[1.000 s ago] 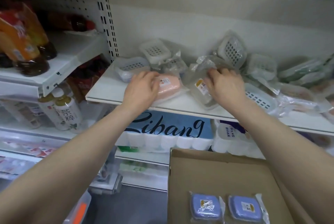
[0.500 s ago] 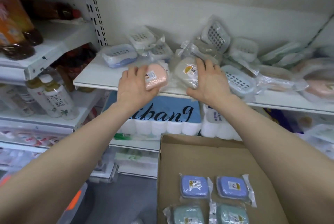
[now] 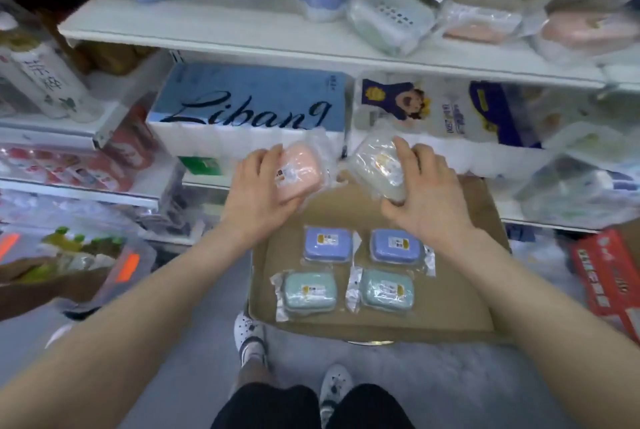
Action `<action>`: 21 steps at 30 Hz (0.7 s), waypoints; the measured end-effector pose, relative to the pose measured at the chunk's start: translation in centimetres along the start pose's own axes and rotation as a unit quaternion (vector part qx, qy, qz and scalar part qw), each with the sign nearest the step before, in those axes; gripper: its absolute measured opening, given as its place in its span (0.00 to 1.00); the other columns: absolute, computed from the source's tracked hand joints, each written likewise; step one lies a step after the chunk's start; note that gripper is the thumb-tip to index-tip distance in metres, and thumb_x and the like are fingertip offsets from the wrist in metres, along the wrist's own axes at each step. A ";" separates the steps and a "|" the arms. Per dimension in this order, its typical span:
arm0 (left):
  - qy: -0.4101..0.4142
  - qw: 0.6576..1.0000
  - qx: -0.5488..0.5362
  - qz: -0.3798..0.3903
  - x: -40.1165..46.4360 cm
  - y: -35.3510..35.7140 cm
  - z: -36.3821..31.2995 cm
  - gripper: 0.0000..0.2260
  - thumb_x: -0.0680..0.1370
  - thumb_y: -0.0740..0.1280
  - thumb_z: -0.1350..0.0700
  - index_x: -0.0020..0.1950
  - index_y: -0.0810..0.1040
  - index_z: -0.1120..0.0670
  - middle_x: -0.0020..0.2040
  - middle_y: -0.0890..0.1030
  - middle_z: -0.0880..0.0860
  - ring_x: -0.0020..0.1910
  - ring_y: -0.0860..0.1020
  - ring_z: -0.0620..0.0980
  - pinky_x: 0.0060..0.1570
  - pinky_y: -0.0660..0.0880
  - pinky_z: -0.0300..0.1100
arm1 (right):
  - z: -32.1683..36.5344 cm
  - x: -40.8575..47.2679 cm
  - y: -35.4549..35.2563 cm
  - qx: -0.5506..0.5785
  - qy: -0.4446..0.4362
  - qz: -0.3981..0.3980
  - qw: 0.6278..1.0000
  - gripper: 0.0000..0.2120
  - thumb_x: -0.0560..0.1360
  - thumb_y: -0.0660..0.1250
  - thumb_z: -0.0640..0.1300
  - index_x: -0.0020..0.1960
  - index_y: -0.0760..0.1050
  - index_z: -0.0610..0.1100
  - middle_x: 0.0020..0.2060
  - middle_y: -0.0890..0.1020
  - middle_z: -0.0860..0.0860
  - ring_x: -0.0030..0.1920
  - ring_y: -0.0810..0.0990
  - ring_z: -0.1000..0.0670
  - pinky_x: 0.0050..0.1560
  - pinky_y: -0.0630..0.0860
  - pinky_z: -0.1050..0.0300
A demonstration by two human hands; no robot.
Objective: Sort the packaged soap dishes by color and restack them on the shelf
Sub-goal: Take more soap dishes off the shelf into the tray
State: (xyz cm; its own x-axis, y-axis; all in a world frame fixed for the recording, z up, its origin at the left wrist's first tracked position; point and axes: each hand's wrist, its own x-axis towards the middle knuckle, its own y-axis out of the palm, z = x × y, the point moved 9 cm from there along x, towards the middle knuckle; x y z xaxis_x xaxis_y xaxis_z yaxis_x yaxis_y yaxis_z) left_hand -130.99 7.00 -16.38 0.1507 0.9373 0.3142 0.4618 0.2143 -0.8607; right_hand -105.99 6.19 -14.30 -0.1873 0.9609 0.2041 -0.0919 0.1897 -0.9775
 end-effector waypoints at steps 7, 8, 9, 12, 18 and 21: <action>-0.044 0.960 0.050 0.273 -11.1 13.7 -0.2 0.38 0.72 0.70 0.39 0.76 0.60 0.53 0.69 0.67 0.56 0.65 0.67 0.57 0.68 0.65 0.48 | -7.4 -11.9 13.8 0.049 0.102 0.259 0.959 0.43 0.69 0.66 0.59 0.79 0.51 0.52 0.67 0.68 0.44 0.63 0.70 0.40 0.61 0.69 0.47; -0.047 0.952 0.062 0.297 -12.2 15.0 0.0 0.38 0.72 0.70 0.39 0.76 0.59 0.53 0.69 0.67 0.56 0.65 0.67 0.57 0.68 0.64 0.48 | -7.8 -13.0 15.1 0.044 0.104 0.279 0.954 0.42 0.69 0.66 0.59 0.78 0.52 0.53 0.68 0.67 0.45 0.65 0.69 0.41 0.64 0.68 0.47; -0.043 0.945 0.073 0.316 -13.1 16.1 0.1 0.38 0.72 0.69 0.40 0.76 0.59 0.52 0.69 0.67 0.56 0.65 0.67 0.57 0.68 0.64 0.48 | -8.0 -14.0 16.4 0.041 0.106 0.298 0.948 0.41 0.70 0.67 0.58 0.78 0.52 0.54 0.70 0.67 0.47 0.67 0.68 0.41 0.65 0.66 0.47; -0.020 0.935 0.097 0.339 -14.6 18.5 0.5 0.37 0.72 0.68 0.40 0.76 0.58 0.52 0.70 0.66 0.55 0.65 0.68 0.57 0.69 0.63 0.50 | -7.9 -15.2 18.9 0.040 0.104 0.300 0.947 0.39 0.71 0.68 0.55 0.77 0.55 0.54 0.70 0.68 0.48 0.68 0.67 0.43 0.67 0.64 0.47; -0.015 0.930 0.099 0.354 -14.6 20.9 0.8 0.38 0.72 0.72 0.46 0.76 0.57 0.50 0.72 0.64 0.53 0.71 0.63 0.55 0.75 0.54 0.54 | -7.3 -14.5 22.3 0.032 0.072 0.281 0.956 0.37 0.71 0.70 0.50 0.77 0.59 0.53 0.71 0.67 0.46 0.73 0.63 0.41 0.69 0.62 0.42; -0.015 0.925 0.098 0.366 -15.0 21.9 1.3 0.40 0.71 0.73 0.46 0.77 0.56 0.50 0.73 0.63 0.53 0.73 0.60 0.55 0.76 0.50 0.53 | -7.3 -14.5 23.6 0.025 0.054 0.301 0.952 0.36 0.71 0.70 0.50 0.75 0.59 0.54 0.70 0.67 0.47 0.72 0.65 0.41 0.69 0.63 0.43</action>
State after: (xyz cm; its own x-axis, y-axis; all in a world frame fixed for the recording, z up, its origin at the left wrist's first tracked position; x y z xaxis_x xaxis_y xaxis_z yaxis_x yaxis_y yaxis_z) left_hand -124.25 -1.98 -40.47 0.3338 0.8576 -0.3912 0.0774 -0.4386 -0.8953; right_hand -98.27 -1.78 -40.68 -0.1203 0.9079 -0.4015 -0.0468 -0.4092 -0.9113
